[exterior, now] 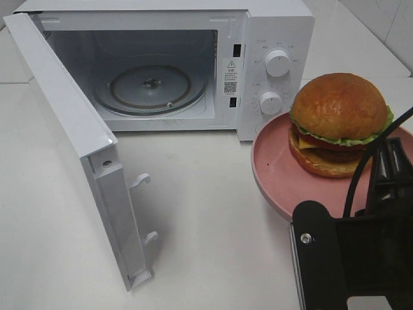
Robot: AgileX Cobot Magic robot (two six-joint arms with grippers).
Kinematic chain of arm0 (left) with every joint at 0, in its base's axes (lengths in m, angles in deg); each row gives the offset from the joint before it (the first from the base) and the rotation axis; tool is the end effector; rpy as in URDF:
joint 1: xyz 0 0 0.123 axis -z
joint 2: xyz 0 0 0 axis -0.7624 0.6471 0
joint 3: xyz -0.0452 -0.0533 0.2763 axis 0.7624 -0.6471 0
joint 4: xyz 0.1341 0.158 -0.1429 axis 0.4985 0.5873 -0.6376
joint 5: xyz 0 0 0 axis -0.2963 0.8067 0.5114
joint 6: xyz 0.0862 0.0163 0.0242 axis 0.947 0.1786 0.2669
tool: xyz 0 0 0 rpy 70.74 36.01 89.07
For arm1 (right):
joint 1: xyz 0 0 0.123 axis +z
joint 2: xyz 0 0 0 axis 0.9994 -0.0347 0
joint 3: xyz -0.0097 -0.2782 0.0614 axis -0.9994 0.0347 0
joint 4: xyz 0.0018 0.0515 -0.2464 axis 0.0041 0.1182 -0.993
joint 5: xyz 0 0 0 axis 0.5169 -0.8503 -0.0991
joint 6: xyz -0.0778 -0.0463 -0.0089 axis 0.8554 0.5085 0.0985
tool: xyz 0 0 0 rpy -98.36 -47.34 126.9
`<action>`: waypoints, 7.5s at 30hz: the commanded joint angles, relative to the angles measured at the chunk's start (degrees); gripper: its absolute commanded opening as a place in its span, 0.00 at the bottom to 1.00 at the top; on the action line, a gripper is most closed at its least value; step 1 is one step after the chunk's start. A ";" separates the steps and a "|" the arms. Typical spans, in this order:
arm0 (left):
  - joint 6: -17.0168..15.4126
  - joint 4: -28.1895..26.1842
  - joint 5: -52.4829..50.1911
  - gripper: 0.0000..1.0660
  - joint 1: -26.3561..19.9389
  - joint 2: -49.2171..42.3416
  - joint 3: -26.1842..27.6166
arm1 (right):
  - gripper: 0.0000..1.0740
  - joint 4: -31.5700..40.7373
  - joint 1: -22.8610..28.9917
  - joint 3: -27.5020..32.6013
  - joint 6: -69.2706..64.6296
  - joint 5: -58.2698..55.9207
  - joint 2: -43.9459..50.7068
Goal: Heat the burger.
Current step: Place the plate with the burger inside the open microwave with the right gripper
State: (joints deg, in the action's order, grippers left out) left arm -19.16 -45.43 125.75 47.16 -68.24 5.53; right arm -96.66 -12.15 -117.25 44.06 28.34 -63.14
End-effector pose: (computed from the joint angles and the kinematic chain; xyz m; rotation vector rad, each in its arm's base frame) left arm -0.0052 -0.0055 0.2803 -0.0204 2.0159 -0.0387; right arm 0.0901 0.1521 0.2213 -1.9266 1.8551 -0.6163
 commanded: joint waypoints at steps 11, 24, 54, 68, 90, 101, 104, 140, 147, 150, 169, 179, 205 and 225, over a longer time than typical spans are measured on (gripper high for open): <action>-0.11 0.17 -0.52 0.96 0.23 -1.20 0.00 | 0.00 -4.13 0.23 0.11 7.79 0.40 0.46; -0.11 0.17 -0.52 0.96 0.23 -1.20 0.00 | 0.00 -4.30 0.06 0.11 14.78 8.65 0.46; -0.11 0.17 -0.52 0.96 0.23 -1.20 0.00 | 0.00 14.09 -29.97 0.06 60.16 34.55 0.46; -0.11 0.17 -0.52 0.96 0.23 -1.20 0.00 | 0.00 33.69 -39.88 -0.17 92.70 37.24 0.46; -0.11 0.17 -0.52 0.96 0.23 -1.20 0.00 | 0.00 41.20 -40.45 -0.52 102.04 40.11 -0.40; -0.11 0.17 -0.52 0.96 0.23 -1.20 0.00 | 0.00 41.20 -37.76 -6.59 101.81 40.11 -9.00; -0.11 0.17 -0.52 0.96 0.23 -1.20 0.00 | 0.00 41.20 -37.76 -8.31 101.76 40.05 -10.77; -0.11 0.17 -0.52 0.96 0.23 -1.20 0.00 | 0.00 40.68 -37.76 -25.95 101.70 39.65 -27.73; -0.11 0.17 -0.52 0.96 0.23 -1.20 0.00 | 0.00 40.68 -37.76 -30.37 101.70 39.59 -31.63; -0.11 0.17 -0.52 0.96 0.23 -1.20 0.00 | 0.00 40.68 -37.76 -31.97 101.53 39.48 -33.00; -0.11 0.17 -0.52 0.96 0.23 -1.20 0.00 | 0.00 40.51 -37.76 -43.54 98.95 37.93 -41.94; -0.11 0.17 -0.52 0.96 0.23 -1.20 0.00 | 0.00 40.51 -37.76 -51.11 97.40 37.93 -48.30; -0.11 0.17 -0.52 0.96 0.23 -1.20 0.00 | 0.00 36.44 -38.27 -70.47 88.18 36.21 -61.13; -0.11 0.17 -0.52 0.96 0.23 -1.20 0.00 | 0.03 34.43 -40.62 -82.85 85.03 34.15 -69.39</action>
State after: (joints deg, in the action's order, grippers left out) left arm -19.16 -45.43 125.75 47.16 -68.24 5.53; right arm -61.71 -52.78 -198.44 129.49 58.70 -132.87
